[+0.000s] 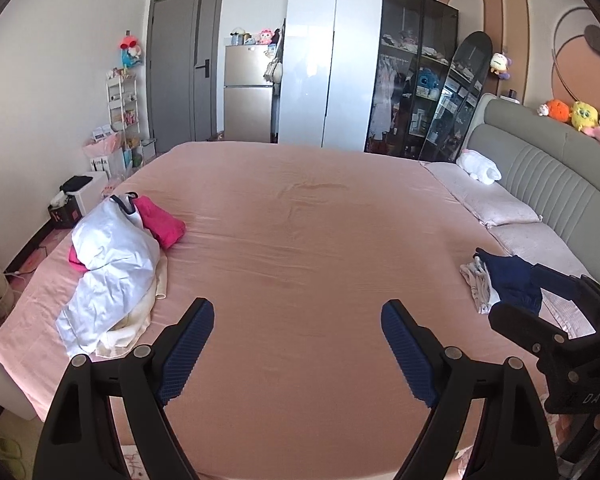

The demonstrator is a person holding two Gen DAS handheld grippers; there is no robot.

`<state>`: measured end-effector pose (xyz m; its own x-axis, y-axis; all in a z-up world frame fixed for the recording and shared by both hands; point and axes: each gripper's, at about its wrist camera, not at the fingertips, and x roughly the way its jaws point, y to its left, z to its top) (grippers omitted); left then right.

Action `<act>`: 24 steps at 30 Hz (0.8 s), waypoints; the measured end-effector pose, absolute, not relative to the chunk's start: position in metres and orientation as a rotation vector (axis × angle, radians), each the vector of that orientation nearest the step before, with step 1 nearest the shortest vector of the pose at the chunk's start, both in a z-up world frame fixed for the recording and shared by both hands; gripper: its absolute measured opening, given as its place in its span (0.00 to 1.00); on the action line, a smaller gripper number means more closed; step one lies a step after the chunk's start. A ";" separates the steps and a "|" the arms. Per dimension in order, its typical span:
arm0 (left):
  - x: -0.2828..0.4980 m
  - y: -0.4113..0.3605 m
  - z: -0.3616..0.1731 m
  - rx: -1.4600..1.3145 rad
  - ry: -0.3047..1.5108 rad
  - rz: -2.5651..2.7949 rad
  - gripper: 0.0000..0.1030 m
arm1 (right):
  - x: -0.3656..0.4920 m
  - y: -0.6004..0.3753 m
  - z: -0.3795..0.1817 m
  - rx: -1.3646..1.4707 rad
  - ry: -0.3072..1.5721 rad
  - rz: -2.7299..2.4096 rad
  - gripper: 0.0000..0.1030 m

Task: Fold clothes
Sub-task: 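Move both grippers toward the pile of clothes on the bed, then grasp the white navy-trimmed shirt with both grippers and lift it from the pile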

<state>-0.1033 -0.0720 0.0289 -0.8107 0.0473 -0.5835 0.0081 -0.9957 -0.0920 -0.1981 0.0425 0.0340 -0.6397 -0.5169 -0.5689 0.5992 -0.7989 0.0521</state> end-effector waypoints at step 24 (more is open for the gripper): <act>-0.238 -0.361 -0.114 -1.476 -0.690 3.160 0.83 | -0.318 -0.313 -0.084 0.972 0.325 -1.949 1.00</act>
<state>-0.2376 -0.3606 -0.1137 -0.5853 -0.2029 -0.7850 0.5115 -0.8436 -0.1633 -0.3183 -0.3125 -0.0838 -0.2802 -0.6113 -0.7402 0.8181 -0.5554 0.1489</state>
